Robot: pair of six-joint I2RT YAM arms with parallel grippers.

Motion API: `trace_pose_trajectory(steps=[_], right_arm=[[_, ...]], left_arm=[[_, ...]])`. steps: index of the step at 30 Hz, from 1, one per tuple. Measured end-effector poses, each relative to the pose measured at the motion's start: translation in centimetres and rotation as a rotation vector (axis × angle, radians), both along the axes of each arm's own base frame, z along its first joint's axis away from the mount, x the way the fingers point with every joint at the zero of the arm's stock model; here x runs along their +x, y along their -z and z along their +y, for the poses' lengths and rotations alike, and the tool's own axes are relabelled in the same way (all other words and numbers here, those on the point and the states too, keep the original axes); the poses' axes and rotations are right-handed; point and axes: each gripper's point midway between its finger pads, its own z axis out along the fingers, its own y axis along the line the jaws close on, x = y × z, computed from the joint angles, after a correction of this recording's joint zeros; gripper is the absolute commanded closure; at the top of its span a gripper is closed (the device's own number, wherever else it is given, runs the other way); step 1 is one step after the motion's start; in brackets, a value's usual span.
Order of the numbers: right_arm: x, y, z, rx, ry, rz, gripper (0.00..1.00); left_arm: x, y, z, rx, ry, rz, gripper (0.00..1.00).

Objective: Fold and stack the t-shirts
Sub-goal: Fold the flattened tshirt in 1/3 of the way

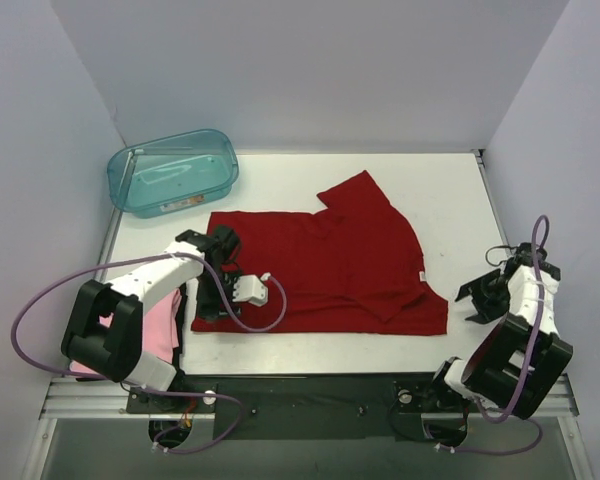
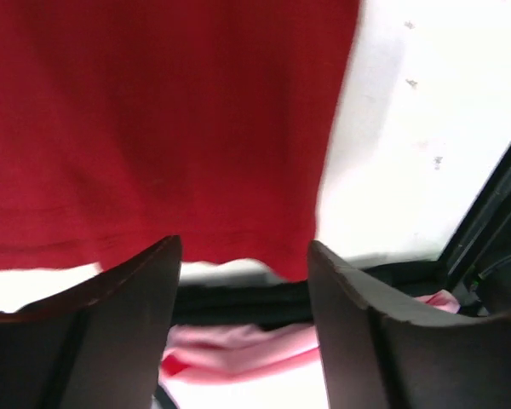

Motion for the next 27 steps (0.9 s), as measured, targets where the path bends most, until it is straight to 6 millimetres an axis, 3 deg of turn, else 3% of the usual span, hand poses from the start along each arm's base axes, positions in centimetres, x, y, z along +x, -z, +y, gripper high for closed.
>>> trace_pose_trajectory(steps=[5,8,11,14,17,20,24,27], right_arm=[[3.2,-4.5,-1.6,-0.092,-0.05,-0.141,0.53],[4.7,-5.5,0.2,-0.063,-0.144,-0.196,0.57],[5.1,-5.1,2.6,0.04,-0.199,-0.212,0.56],[4.8,-4.2,4.0,0.113,-0.199,-0.21,0.56],[4.8,-3.6,4.8,0.157,-0.169,-0.216,0.56],[4.8,-2.5,5.4,0.193,-0.122,-0.223,0.57],[4.9,-0.9,6.2,0.23,-0.068,-0.213,0.57],[5.4,0.2,6.9,0.252,-0.053,-0.212,0.57]], left_arm=[[4.7,-5.4,-3.1,-0.109,0.012,-0.126,0.22],[6.6,-9.1,-6.9,-0.254,0.043,-0.186,0.42],[6.3,-11.7,-12.2,-0.394,0.135,-0.193,0.5],[4.2,-13.1,-19.3,-0.505,0.297,-0.179,0.56],[1.5,-12.6,-27.5,-0.611,0.446,-0.146,0.5],[-1.1,-9.9,-33.9,-0.676,0.554,-0.099,0.43],[-3.5,-5.1,-38.4,-0.696,0.602,-0.041,0.41],[-3.8,-2.3,-40.6,-0.703,0.607,-0.05,0.43]])
